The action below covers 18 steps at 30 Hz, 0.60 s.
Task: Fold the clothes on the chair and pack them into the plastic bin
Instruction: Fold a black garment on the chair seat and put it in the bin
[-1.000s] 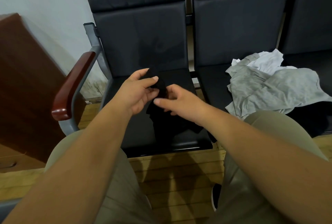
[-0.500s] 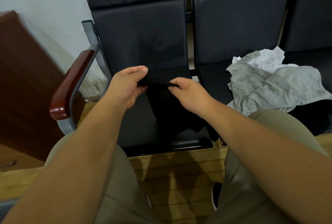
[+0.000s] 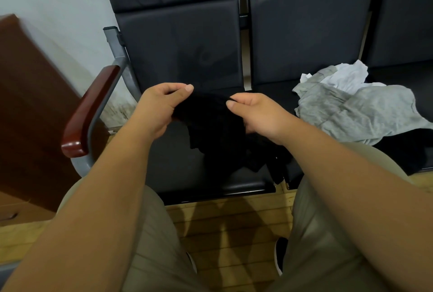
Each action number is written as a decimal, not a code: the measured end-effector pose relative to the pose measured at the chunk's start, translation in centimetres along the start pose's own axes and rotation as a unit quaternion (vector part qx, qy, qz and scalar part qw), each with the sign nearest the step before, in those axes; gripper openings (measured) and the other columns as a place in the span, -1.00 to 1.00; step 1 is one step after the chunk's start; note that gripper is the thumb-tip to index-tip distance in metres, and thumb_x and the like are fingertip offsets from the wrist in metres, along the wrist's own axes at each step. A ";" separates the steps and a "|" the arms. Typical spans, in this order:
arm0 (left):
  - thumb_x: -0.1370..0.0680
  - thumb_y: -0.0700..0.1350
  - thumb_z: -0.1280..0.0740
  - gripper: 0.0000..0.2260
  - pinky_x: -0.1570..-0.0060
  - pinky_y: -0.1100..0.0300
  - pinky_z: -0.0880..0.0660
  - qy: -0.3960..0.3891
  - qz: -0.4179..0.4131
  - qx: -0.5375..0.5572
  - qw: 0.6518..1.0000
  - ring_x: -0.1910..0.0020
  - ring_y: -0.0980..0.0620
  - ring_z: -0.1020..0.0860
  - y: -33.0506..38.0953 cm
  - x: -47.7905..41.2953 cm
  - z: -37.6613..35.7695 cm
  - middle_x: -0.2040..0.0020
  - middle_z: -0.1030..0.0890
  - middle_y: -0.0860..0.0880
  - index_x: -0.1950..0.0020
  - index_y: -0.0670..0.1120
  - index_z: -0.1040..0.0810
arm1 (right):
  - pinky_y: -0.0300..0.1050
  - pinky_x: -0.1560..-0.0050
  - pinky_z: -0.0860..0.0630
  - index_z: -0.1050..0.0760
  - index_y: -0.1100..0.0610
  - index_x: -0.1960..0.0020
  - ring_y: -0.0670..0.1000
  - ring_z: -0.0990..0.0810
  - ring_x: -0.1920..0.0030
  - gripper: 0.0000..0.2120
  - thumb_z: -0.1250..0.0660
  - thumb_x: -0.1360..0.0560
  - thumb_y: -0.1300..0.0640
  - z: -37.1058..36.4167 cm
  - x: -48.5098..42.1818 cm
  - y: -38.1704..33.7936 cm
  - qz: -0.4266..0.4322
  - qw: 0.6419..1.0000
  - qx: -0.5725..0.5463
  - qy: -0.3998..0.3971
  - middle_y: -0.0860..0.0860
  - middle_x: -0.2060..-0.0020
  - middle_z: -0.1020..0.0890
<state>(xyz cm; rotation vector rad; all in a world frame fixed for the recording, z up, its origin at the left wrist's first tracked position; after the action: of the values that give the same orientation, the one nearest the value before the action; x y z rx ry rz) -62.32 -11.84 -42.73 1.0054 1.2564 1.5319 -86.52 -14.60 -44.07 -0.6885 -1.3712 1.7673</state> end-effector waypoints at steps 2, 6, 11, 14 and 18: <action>-0.52 0.10 -0.57 -0.68 -0.14 0.07 -0.64 -0.047 -0.008 -0.069 0.996 -0.08 0.05 -0.73 0.7 0.7 -0.5 -0.07 -0.76 0.00 -0.20 -0.01 -0.70 | 0.32 -0.24 -0.64 -0.68 0.13 -0.19 0.23 -0.73 -0.14 -0.70 -0.27 -0.70 -0.03 0.3 -0.2 0.4 -0.022 0.997 -0.067 0.012 0.19 -0.12 -0.73; -0.41 0.10 -0.65 -0.67 0.19 0.32 -0.51 -0.049 -0.042 -0.312 0.948 0.12 0.18 -0.67 0.6 1.0 -0.9 0.08 -0.69 0.11 -0.05 0.10 -0.61 | 0.32 -0.34 -0.57 -0.71 0.12 -0.16 0.17 -0.73 -0.19 -0.72 -0.29 -0.69 -0.01 0.9 -0.9 1.1 -0.044 0.989 -0.140 0.037 0.13 -0.13 -0.75; -0.54 -0.01 -0.52 -0.83 0.24 0.21 -0.41 0.003 -0.094 -0.372 0.923 0.17 0.10 -0.61 0.7 0.5 -0.5 0.16 -0.63 0.04 0.11 0.03 -0.55 | 0.21 -0.34 -0.59 -0.71 0.04 -0.12 0.09 -0.75 -0.13 -0.77 -0.46 -0.59 -0.08 1.0 -0.4 0.5 -0.030 0.993 -0.111 0.037 0.05 -0.06 -0.77; -0.57 -0.04 -0.48 -0.86 0.26 0.22 -0.41 0.016 -0.089 -0.369 0.925 0.20 0.10 -0.58 0.1 0.1 -0.2 0.18 -0.63 0.04 0.06 0.00 -0.54 | 0.15 -0.21 -0.68 -0.67 0.04 -0.10 0.07 -0.77 -0.01 -0.83 -0.51 -0.55 0.02 1.3 -0.1 0.0 -0.018 0.998 -0.021 0.050 0.03 0.03 -0.77; -0.57 -0.11 -0.46 -0.89 0.22 0.18 -0.43 0.036 -0.073 -0.328 0.941 0.27 0.09 -0.53 -0.8 -1.1 0.6 0.23 -0.61 0.02 0.07 0.06 -0.56 | -0.13 0.09 -0.64 -0.65 -0.06 0.01 -0.06 -0.73 0.16 -0.95 -0.48 -0.56 -0.01 2.4 -0.3 0.0 0.007 0.988 0.083 0.129 -0.08 0.16 -0.74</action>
<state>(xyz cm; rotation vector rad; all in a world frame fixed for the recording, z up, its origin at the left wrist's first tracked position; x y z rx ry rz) -61.33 -12.68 -43.45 0.4128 0.7474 1.7069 -88.27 -16.18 -43.37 -0.8052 -1.0364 1.7124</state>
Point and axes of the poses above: each hand's wrist, its own x-axis away from the middle knuckle, its own z-axis out of the back of the hand, y = z × x, the point moved 5 cm from there along -x, towards the middle knuckle
